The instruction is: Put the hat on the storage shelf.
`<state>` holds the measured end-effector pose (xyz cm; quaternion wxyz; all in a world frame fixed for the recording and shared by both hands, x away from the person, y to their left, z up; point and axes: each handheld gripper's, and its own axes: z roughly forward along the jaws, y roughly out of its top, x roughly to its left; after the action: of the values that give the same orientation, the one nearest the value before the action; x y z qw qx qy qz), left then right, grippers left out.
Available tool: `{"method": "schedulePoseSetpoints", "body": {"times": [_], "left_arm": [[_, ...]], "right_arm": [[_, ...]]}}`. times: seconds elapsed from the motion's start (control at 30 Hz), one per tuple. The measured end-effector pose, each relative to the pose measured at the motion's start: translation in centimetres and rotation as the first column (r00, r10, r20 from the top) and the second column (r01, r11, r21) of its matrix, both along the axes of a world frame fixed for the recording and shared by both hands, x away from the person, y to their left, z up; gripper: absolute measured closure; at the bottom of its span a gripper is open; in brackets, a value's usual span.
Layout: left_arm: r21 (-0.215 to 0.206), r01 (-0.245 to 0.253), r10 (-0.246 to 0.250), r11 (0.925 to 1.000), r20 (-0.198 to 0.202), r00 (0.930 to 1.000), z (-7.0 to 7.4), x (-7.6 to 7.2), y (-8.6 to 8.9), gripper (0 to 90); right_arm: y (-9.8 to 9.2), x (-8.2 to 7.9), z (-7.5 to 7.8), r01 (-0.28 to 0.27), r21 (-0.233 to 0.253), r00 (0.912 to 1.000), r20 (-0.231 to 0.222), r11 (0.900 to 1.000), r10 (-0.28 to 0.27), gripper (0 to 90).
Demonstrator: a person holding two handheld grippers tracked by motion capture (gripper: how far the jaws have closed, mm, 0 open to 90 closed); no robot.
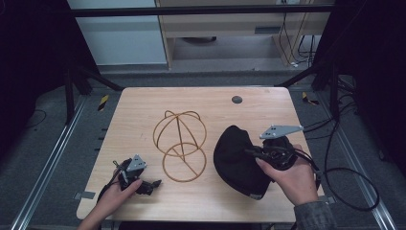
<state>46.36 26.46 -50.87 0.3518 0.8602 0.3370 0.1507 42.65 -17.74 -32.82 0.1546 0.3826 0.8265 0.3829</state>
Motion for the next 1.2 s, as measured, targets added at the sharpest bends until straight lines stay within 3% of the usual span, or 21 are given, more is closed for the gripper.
{"method": "schedulePoseSetpoints", "body": {"times": [0.33,0.67,1.2], "left_arm": [[-0.003,-0.002,0.002,1.0000,0.003,1.0000,0.0,0.0,0.0,0.0],[-0.002,-0.001,0.001,1.0000,0.003,1.0000,0.0,0.0,0.0,0.0],[0.000,-0.001,0.001,1.0000,0.000,1.0000,0.0,0.0,0.0,0.0]], "right_arm": [[0.7,-1.5,1.7,-0.019,0.008,0.9995,0.027,1.000,0.019,78.1],[0.8,-1.2,3.9,-0.015,0.000,0.9983,0.056,1.000,0.015,78.1],[3.4,-0.5,10.2,-0.039,-0.024,0.9901,0.134,0.999,0.042,78.1]]}}
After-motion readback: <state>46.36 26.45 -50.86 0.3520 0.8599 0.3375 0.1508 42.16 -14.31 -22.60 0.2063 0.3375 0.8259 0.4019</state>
